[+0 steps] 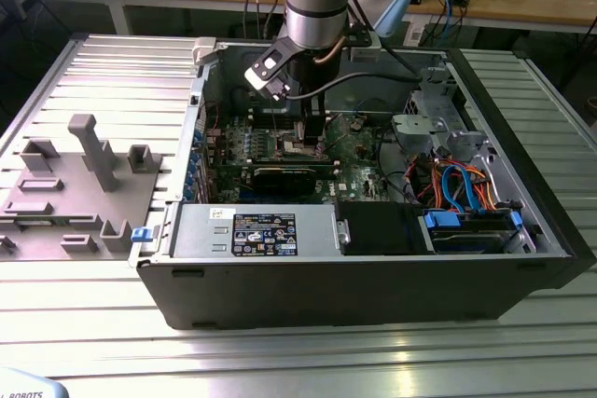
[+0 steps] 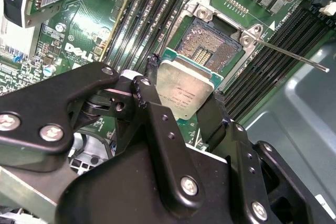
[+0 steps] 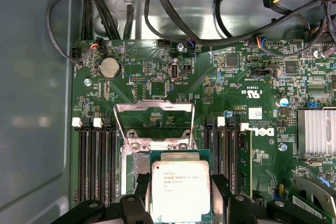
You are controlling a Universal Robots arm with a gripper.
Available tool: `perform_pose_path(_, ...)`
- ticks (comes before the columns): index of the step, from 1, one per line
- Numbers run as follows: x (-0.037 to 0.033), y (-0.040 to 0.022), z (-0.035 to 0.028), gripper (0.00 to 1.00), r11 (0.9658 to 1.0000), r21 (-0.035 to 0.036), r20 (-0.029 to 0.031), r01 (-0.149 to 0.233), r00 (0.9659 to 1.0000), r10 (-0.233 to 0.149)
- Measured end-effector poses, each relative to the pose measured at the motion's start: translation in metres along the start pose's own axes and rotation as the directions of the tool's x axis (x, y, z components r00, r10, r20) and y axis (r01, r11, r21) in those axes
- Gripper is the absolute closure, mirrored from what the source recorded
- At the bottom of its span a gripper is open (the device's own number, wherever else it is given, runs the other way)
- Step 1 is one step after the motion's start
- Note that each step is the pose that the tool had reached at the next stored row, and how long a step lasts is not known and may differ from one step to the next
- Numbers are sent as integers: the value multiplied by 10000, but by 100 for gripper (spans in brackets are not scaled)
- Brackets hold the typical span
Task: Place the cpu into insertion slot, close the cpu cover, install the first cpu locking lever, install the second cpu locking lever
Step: 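Place the cpu into insertion slot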
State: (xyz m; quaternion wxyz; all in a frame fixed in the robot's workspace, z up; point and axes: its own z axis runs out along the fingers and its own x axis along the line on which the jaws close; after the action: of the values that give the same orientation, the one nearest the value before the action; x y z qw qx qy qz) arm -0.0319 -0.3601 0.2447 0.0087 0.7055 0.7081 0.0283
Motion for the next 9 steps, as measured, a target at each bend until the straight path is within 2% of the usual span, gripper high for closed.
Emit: perform_pose_path(9, -1, -1, 24, 46, 10000, 0, 0, 0, 10000, 0)
